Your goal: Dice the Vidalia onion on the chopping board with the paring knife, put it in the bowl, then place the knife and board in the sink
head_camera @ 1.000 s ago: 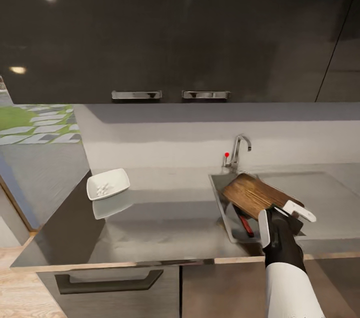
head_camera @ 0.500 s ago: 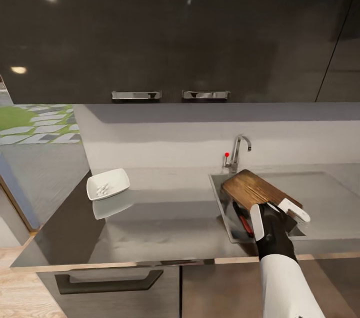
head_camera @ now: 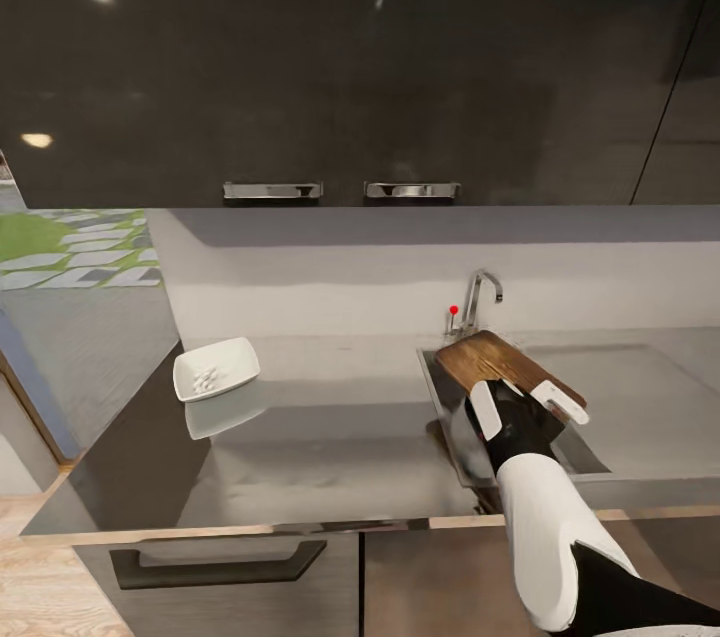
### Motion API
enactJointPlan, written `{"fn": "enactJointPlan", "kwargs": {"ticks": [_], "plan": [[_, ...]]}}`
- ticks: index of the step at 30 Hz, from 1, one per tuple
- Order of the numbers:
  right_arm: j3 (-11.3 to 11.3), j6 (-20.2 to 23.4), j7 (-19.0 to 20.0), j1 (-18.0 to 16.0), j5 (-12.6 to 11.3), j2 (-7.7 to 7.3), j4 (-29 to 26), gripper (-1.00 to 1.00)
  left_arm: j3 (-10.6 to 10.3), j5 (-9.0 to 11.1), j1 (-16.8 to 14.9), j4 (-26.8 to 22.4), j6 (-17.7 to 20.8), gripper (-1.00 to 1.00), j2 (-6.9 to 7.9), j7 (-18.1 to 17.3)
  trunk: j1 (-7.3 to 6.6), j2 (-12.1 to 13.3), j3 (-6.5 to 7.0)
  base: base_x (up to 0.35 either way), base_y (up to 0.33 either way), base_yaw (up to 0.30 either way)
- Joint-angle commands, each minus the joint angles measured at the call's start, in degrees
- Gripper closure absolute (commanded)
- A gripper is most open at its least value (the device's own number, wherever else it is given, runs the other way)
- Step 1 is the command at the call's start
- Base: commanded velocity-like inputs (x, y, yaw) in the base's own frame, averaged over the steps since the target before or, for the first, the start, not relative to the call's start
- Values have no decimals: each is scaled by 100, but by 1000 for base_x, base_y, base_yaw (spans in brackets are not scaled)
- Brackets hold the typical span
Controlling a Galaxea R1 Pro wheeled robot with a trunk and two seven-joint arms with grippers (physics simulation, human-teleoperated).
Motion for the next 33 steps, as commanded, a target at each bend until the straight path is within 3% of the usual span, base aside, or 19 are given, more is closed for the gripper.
{"fn": "enactJointPlan", "kwargs": {"ticks": [1,7,11,14,17,23,33], "plan": [[-16,-28,-12,-8,39,5,70,100,-15,18,3,-12,-4,-100,-2,16,4,-14,-12,0,0,0],[-58,-380,-14,-9,-8,5,381,100,-15,18,3,-12,-4,-100,-2,18,4,-14,-38,48,0,0],[-96,-647,-7,-9,-502,5,477,100,-15,18,3,-12,-4,-100,-2,18,4,-14,-72,62,0,0],[-102,-725,-5,-9,-653,5,489,100,-15,18,3,-12,-4,-100,-2,18,4,-14,-99,11,0,0],[-136,-745,-5,-9,-695,5,492,100,-15,18,3,-12,-4,-100,-2,18,4,-14,-127,3,0,0],[-509,-753,-16,-9,-708,-52,493,100,-15,18,3,-12,-4,-100,-2,18,4,-14,-182,1,0,0],[-560,-761,-23,-9,-709,-68,487,100,-15,18,3,-12,-6,-100,-2,18,4,-14,-273,165,0,0]]}}
